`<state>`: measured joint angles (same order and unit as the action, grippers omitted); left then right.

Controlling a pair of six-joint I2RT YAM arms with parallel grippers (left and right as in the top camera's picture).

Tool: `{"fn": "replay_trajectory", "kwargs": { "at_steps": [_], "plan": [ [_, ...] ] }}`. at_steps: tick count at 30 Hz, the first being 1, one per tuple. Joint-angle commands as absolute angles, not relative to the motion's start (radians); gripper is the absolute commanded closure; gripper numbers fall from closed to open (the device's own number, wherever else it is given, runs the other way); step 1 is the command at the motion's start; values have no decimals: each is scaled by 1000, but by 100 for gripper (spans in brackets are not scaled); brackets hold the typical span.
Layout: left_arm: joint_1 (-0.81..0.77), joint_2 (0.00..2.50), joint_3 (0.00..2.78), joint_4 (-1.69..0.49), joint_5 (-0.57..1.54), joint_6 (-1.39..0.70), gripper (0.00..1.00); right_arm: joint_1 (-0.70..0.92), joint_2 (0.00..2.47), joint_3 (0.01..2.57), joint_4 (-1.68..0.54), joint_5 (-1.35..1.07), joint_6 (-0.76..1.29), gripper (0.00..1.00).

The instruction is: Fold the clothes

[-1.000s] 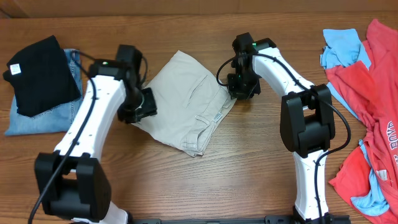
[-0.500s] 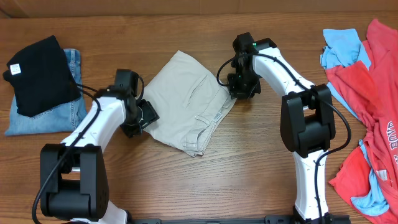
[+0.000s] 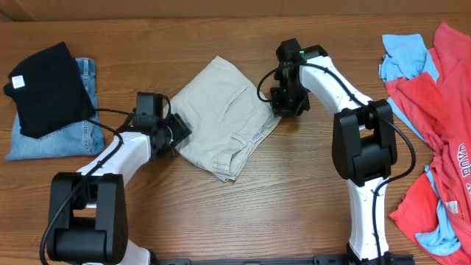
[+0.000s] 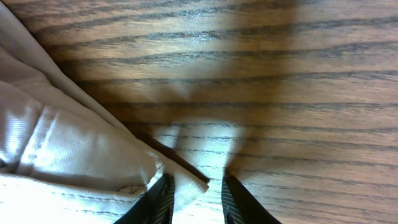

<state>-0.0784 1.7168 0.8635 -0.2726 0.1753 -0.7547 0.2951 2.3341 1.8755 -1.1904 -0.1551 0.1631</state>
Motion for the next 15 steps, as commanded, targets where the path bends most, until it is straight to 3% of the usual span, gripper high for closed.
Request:
{"fn": "replay_trajectory", "kwargs": {
  "at_steps": [1, 2, 3, 8, 15],
  "plan": [
    [-81, 1739, 826, -223, 212, -712, 77, 290, 2350, 1871, -1192, -150, 159, 71],
    [-79, 1739, 828, -198, 211, -676, 91, 290, 2350, 1871, -1192, -150, 159, 71],
    [-76, 1739, 832, -180, 210, -649, 96, 290, 2350, 1871, -1193, -150, 159, 71],
    [-28, 1731, 925, -212, 201, -505, 96, 278, 2337, 1912, -1256, -149, 155, 71],
    [95, 1668, 1215, -524, 14, -255, 96, 214, 2243, 2019, -1352, -149, 151, 71]
  ]
}}
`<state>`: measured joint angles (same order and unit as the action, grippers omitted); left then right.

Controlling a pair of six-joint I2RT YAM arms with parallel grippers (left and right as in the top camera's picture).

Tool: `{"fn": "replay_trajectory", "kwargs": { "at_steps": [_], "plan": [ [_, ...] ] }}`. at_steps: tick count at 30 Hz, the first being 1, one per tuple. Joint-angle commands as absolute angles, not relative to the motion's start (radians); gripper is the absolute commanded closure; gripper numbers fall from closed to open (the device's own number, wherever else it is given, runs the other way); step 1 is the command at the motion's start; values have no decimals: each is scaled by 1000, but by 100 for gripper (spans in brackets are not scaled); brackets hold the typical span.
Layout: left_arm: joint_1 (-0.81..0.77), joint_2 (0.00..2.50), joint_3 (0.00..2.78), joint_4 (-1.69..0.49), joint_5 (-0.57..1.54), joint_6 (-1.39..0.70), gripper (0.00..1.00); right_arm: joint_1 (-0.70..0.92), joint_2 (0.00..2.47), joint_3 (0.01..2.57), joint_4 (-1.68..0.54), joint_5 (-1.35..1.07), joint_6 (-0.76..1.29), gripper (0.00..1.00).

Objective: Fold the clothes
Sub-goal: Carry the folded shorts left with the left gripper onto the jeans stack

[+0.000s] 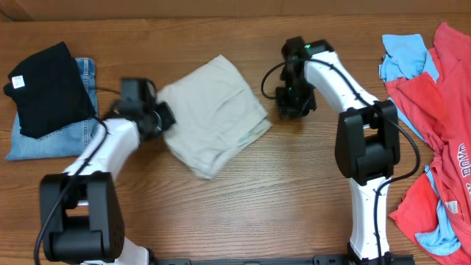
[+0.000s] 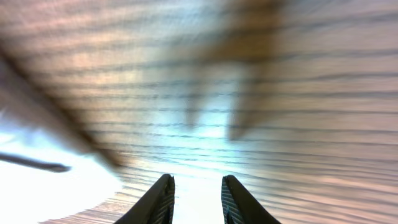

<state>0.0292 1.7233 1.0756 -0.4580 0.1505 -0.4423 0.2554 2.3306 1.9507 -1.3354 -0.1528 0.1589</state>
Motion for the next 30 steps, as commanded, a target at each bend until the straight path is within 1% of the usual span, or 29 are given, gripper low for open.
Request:
{"fn": "replay_trajectory", "kwargs": {
  "at_steps": [1, 5, 8, 13, 16, 20, 30],
  "plan": [
    [113, 1666, 1258, -566, 6, -210, 96, 205, 2225, 2030, -1359, -149, 149, 71],
    [227, 1666, 1491, -754, 1, 8, 96, 167, 2146, 2070, -1383, -149, 148, 70],
    [297, 1666, 1598, -787, -11, 52, 96, 157, 2115, 2070, -1395, -149, 148, 70],
    [399, 1667, 1697, -775, -31, 136, 96, 155, 2106, 2070, -1429, -149, 148, 70],
    [445, 1667, 1705, -722, -82, 168, 96, 156, 2106, 2070, -1443, -149, 148, 70],
    [486, 1674, 1705, -666, -82, 181, 96, 156, 2106, 2070, -1448, -150, 148, 70],
    [512, 1748, 1705, -583, -89, 188, 96, 156, 2106, 2070, -1458, -149, 148, 69]
  ]
}}
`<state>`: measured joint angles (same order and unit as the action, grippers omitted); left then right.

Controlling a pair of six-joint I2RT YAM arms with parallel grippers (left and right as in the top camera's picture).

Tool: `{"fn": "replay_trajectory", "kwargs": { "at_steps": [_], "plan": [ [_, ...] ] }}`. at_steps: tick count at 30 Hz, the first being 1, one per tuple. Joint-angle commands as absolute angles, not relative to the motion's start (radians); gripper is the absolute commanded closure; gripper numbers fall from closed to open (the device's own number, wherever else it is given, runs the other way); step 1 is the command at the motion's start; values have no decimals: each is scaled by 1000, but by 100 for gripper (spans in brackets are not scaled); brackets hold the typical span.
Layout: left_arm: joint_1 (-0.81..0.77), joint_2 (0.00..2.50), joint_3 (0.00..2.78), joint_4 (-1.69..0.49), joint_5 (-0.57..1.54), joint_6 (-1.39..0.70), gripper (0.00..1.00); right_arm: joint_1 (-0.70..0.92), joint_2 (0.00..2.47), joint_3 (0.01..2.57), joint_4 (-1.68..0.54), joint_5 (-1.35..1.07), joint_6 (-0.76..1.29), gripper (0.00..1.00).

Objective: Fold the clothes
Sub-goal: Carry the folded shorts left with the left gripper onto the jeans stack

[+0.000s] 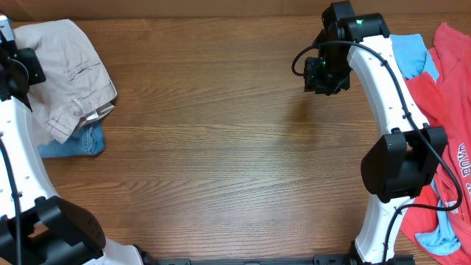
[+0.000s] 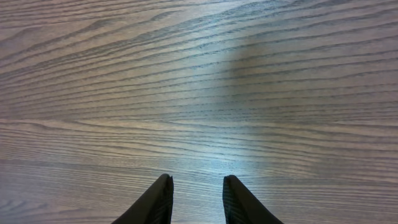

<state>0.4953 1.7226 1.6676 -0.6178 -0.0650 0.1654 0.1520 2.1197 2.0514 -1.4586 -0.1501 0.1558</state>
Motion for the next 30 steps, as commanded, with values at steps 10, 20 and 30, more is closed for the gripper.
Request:
{"fn": "replay_trajectory", "kwargs": {
  "at_steps": [10, 20, 30],
  "plan": [
    [578, 1873, 1705, -507, -97, 145, 96, 156, 2106, 2070, -1473, -150, 148, 69],
    [679, 1943, 1705, -500, -96, 24, 22, 156, 2106, 2070, -1472, -150, 149, 69],
    [804, 1891, 1741, -556, 549, -149, 22, 156, 2106, 2070, -1469, -149, 147, 69]
  ]
}}
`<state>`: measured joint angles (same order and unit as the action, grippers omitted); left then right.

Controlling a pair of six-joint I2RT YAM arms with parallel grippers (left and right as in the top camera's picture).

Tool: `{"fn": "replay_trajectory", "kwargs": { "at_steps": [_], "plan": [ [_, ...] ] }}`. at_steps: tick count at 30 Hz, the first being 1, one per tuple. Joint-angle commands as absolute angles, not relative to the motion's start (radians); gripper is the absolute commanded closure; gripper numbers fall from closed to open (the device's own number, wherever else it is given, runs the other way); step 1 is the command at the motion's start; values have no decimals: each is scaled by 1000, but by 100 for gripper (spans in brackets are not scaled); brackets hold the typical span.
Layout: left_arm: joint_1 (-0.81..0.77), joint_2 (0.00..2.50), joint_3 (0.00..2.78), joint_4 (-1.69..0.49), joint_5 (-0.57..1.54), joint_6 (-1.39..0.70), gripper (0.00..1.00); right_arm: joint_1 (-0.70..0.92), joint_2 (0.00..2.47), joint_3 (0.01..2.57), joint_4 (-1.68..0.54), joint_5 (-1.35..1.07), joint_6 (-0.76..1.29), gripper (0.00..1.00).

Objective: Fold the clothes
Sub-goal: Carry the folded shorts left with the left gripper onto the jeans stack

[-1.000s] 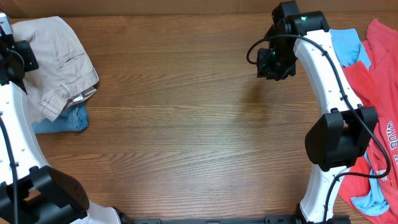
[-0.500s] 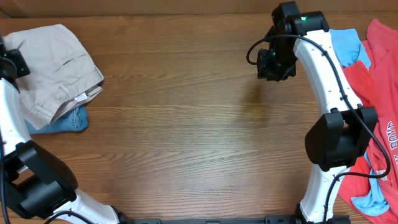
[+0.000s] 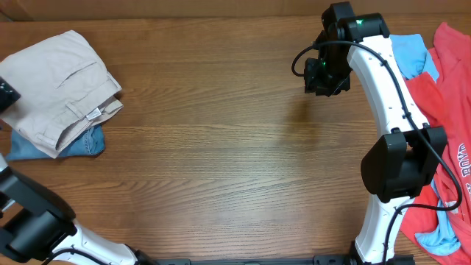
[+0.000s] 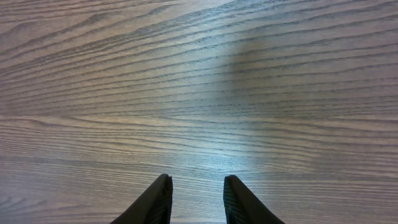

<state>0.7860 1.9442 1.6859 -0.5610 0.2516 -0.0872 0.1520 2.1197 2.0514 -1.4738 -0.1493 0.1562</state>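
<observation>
The folded beige trousers lie at the far left on top of folded blue jeans, whose edge peeks out beneath them. Only a dark part of my left gripper shows at the frame's left edge, beside the trousers; its fingers are hidden. My right gripper hangs open over bare wood at the back right, with nothing between its fingertips in the right wrist view. A heap of unfolded red and blue clothes lies at the right.
The wooden table stretches between the stack on the left and the heap on the right. The right arm's white links stand just left of the heap. The heap runs along the right edge down to the front.
The beige trousers have settled flatter and slightly further right on the jeans. My left gripper has drawn back to the left edge, off the trousers. The right arm has not moved.
The folded trousers first lay mid-table with a gripper at each side. Then they were further left with the left gripper, and the right gripper stood apart from them. Later they were on the stack at far left, the right arm back by the heap. Now they rest there.
</observation>
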Motion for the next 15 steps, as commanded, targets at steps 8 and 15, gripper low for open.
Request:
{"fn": "replay_trajectory", "kwargs": {
  "at_steps": [8, 15],
  "plan": [
    [810, 1845, 1757, -535, 553, -173, 96, 156, 2106, 2070, -1473, -149, 147, 69],
    [818, 1946, 1751, -525, 457, -173, 96, 156, 2106, 2070, -1475, -150, 148, 69]
  ]
}}
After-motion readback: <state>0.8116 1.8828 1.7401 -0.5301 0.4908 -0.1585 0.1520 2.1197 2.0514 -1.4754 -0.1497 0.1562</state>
